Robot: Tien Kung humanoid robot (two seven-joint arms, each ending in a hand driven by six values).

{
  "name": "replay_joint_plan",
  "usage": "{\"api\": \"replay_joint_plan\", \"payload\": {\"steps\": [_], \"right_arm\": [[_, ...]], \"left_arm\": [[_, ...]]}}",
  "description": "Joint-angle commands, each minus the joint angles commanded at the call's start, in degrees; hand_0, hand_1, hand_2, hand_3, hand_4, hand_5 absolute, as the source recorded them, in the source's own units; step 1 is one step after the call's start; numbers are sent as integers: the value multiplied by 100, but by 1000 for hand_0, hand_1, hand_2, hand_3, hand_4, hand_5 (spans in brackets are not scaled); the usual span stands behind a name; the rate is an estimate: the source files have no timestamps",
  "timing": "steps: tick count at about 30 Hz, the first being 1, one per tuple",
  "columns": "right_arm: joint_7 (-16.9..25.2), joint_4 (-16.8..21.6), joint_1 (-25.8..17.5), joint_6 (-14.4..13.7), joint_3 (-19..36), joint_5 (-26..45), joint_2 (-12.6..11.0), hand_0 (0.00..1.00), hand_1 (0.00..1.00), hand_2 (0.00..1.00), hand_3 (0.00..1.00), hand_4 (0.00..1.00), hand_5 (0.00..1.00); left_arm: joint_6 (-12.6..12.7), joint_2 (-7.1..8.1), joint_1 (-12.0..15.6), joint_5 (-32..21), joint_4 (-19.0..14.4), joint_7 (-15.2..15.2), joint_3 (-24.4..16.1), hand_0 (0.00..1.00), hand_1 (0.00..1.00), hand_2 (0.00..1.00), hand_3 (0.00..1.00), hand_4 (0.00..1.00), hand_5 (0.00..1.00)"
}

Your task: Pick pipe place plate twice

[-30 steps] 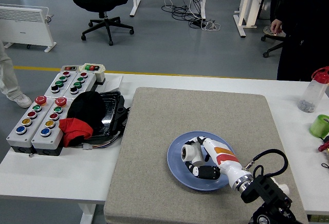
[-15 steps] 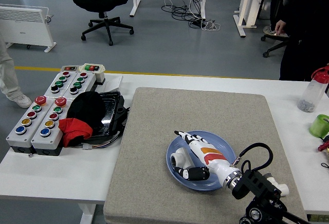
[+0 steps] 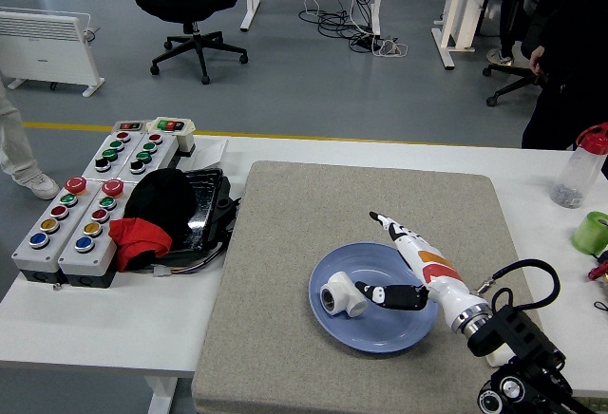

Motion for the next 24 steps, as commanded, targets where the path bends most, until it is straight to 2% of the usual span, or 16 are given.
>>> {"api": "replay_joint_plan", "payload": {"steps": [7, 11, 15, 19, 24], "right_arm": [[-176, 730, -785, 405, 973, -98, -481, 998, 940, 998, 981, 822, 420], [-9, 1057, -1270, 501, 1302, -39, -704, 998, 940, 998, 981, 822, 420], [558, 1369, -1902, 479, 1550, -158, -998, 998, 933, 998, 962, 830, 425], [1012, 1526, -2400, 516, 1669, -185, -1228, 998, 928, 998, 937, 847, 421], [1231, 1480, -2686, 596, 1738, -245, -1384, 993, 924, 998, 926, 842, 415]], "left_arm": [[4, 19, -11, 28, 0, -2, -11, 715, 739, 706, 649, 396, 998], [9, 27, -17, 40, 0, -2, -18, 715, 739, 706, 649, 396, 998], [13, 31, -36, 26, 0, -11, -11, 715, 739, 704, 648, 396, 998], [23, 38, -51, -14, 0, -20, 6, 716, 739, 704, 648, 396, 998], [23, 40, -68, -14, 0, -29, 15, 717, 739, 704, 647, 396, 998]]}}
